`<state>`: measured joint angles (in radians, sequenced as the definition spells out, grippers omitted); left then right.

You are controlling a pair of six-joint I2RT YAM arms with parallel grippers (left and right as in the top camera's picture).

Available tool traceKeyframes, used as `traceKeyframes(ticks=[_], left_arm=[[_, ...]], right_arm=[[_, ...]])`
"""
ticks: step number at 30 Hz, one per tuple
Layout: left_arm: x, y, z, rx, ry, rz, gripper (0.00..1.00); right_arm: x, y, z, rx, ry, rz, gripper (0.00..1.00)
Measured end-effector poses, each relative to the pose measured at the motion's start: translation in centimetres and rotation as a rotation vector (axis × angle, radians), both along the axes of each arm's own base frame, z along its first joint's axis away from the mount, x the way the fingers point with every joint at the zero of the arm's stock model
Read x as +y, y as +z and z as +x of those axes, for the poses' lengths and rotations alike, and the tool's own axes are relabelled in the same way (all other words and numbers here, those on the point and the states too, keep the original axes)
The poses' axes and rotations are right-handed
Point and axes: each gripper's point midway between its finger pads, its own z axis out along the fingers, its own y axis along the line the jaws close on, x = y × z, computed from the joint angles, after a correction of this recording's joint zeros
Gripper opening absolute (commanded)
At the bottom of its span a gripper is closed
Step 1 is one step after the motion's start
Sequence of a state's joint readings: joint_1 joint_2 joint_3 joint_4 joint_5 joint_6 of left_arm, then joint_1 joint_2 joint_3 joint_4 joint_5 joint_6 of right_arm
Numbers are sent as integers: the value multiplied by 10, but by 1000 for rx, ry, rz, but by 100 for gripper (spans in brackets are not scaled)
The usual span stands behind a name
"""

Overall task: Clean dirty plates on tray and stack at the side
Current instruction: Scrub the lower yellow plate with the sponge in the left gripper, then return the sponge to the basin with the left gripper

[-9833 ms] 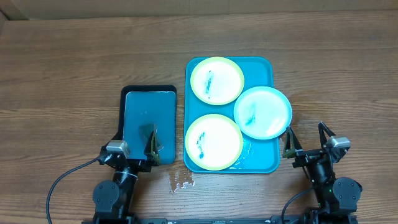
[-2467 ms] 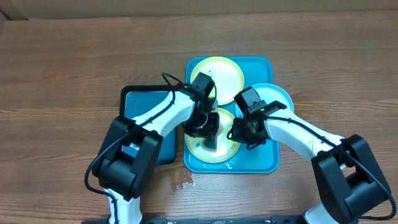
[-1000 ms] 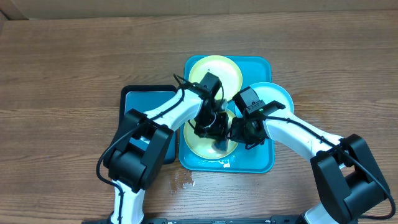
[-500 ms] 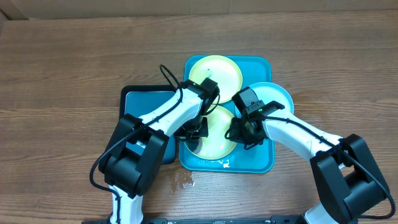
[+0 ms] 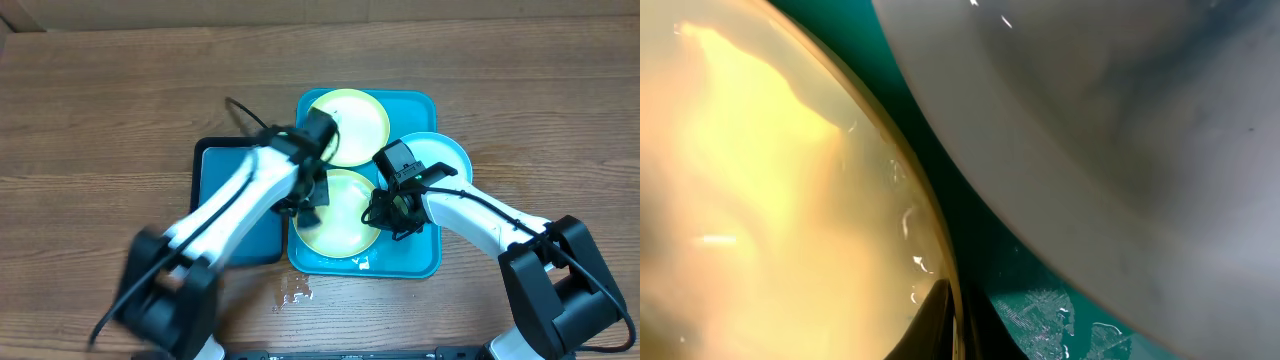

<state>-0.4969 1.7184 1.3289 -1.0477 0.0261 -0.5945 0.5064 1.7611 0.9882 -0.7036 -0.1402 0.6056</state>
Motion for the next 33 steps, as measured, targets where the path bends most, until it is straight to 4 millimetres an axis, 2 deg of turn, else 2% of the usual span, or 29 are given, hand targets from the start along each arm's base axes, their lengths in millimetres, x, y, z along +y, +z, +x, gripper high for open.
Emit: traceKeyframes(ticks=[2,4,6,8,11,14,17,20,21,23,27,30,33], left_arm=[[9,33,3,-85,17,-38,4],[29,57,1,-139,48,-32,4],[53,68,-1,-158,89,9,4],[77,67,-2,-149,127,67,4],[105,50,2,-123,181,128,4],[123,18,1,-78,218,161,4],[127,-22,-2,-11,206,166,15],[124,-51,-7,53,182,163,19],[122,-58,-7,68,176,156,23],[118,-64,-7,83,161,136,64],[113,-61,-14,118,156,109,97],[112,-44,-16,126,153,99,100],[113,-6,-8,55,166,74,100]], right_arm=[[-1,0,0,1,0,-3,4],[-1,0,0,2,0,-4,4],[-1,0,0,2,-1,-5,4],[-1,0,0,1,-1,-5,4],[-1,0,0,1,0,-7,4],[-1,0,0,0,0,-7,4],[-1,0,0,0,0,-7,4],[-1,0,0,0,-3,-8,13],[-3,-1,0,0,0,-16,13],[-5,-2,-1,2,5,-24,4],[-5,0,-2,9,10,-30,4],[-13,2,-10,48,11,-70,4],[-26,10,-18,83,14,-144,4]])
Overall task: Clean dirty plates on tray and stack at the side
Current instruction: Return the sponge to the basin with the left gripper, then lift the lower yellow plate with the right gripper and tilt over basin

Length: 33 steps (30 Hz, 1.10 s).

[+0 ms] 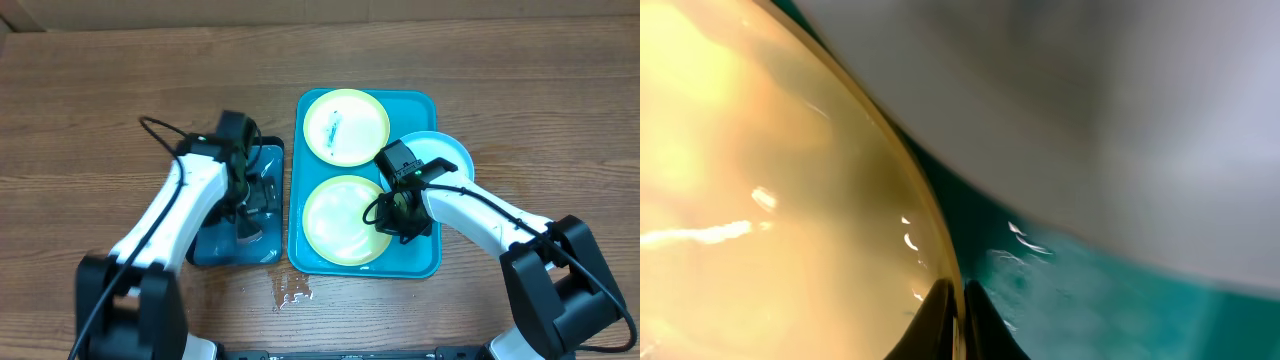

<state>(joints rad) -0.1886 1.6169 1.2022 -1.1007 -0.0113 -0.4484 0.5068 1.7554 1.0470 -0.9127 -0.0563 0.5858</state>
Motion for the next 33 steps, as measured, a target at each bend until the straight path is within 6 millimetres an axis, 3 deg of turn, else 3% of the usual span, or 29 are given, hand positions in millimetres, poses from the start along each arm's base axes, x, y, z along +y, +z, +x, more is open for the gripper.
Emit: traceKeyframes(ticks=[3,6,9,13,18,21,28,33], left_arm=[[7,61,12,-151,33,-30,100],[27,123,12,-305,97,-49,100],[49,172,-1,-437,166,-52,100],[69,211,-25,-552,235,-41,100],[71,231,-45,-625,245,-42,100],[70,239,-55,-661,244,-44,100],[70,242,-63,-675,244,-45,100],[70,239,-63,-654,245,-44,100]], right_arm=[[-5,19,7,-34,27,-52,4],[11,55,31,-158,96,-46,4],[42,97,53,-304,184,-10,4],[95,139,68,-506,290,54,4],[153,164,72,-698,388,134,4],[178,168,73,-777,422,142,4],[187,144,82,-856,430,-28,4],[183,156,80,-968,414,-168,4]])
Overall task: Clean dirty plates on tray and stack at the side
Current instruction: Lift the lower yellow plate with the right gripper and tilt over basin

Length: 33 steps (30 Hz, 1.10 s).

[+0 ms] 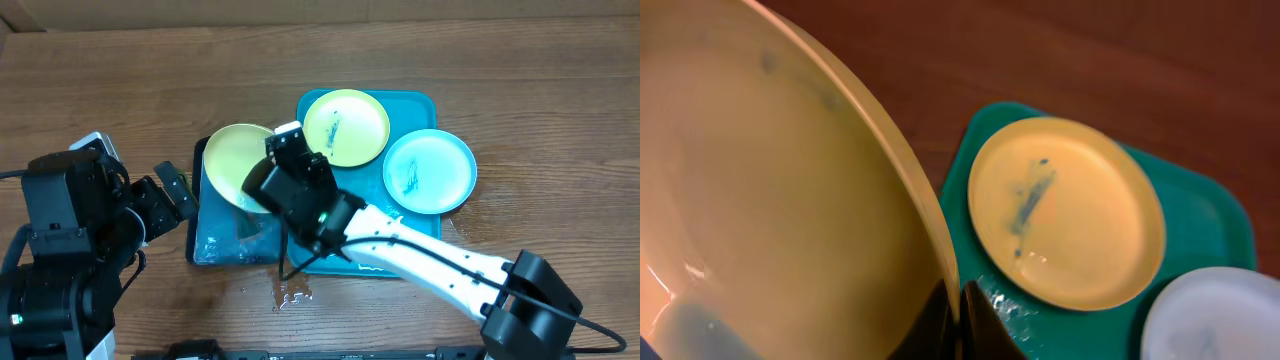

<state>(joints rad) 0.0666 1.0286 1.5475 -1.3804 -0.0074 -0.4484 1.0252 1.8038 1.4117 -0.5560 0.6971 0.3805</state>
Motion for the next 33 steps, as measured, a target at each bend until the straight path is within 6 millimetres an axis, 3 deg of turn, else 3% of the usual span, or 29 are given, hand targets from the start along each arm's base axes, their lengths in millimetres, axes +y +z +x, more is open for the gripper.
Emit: traceKeyframes(ticks=[8,12,21,29,33], left_arm=[[0,-3,3,15,0,-1,100],[0,-6,6,29,0,-2,100],[11,-8,2,58,57,34,100],[28,17,-18,-44,177,75,100],[31,21,-22,-59,197,78,100]], right_arm=[[17,32,-37,-225,14,-158,4],[17,45,-47,-303,-3,-213,4],[13,55,-51,-359,-19,-277,4],[11,57,-50,-370,-29,-281,4],[12,58,-50,-373,-31,-270,4]])
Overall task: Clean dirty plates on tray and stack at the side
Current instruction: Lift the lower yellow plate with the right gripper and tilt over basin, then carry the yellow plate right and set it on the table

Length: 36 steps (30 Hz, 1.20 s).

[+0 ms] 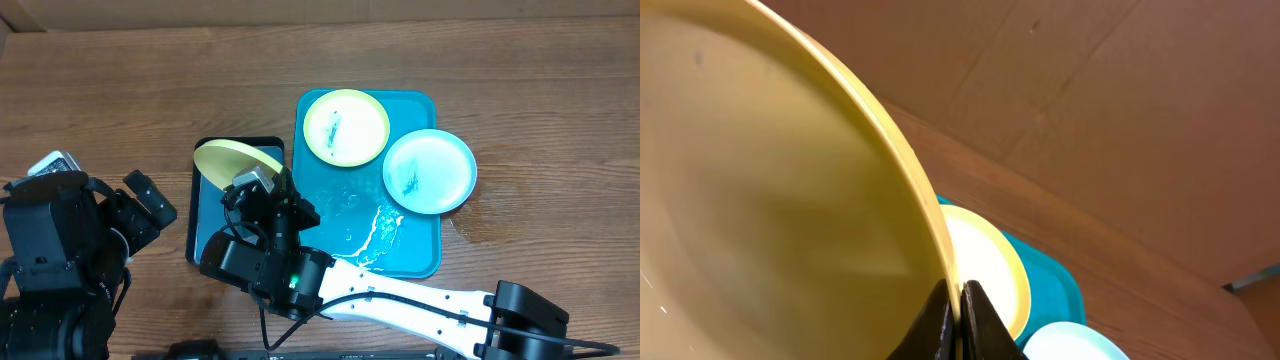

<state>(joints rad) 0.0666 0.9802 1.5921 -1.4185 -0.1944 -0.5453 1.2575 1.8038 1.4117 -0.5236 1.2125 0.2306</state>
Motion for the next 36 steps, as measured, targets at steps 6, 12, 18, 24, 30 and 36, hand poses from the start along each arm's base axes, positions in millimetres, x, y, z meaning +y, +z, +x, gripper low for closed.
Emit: traceKeyframes(ticks=[6,12,18,24,30,36], left_arm=[[1,-3,4,18,5,1,100],[1,-4,6,24,5,0,100],[1,-5,6,28,6,0,100],[1,-6,7,32,6,0,100],[1,-6,7,32,6,0,100],[1,-6,8,32,6,0,100]], right_arm=[[1,1,0,-2,0,7,4],[1,1,0,-2,0,7,4],[1,1,0,-2,0,8,4],[1,1,0,-3,0,10,4],[-4,0,5,-2,-31,61,4],[-23,-27,31,131,-114,254,4]])
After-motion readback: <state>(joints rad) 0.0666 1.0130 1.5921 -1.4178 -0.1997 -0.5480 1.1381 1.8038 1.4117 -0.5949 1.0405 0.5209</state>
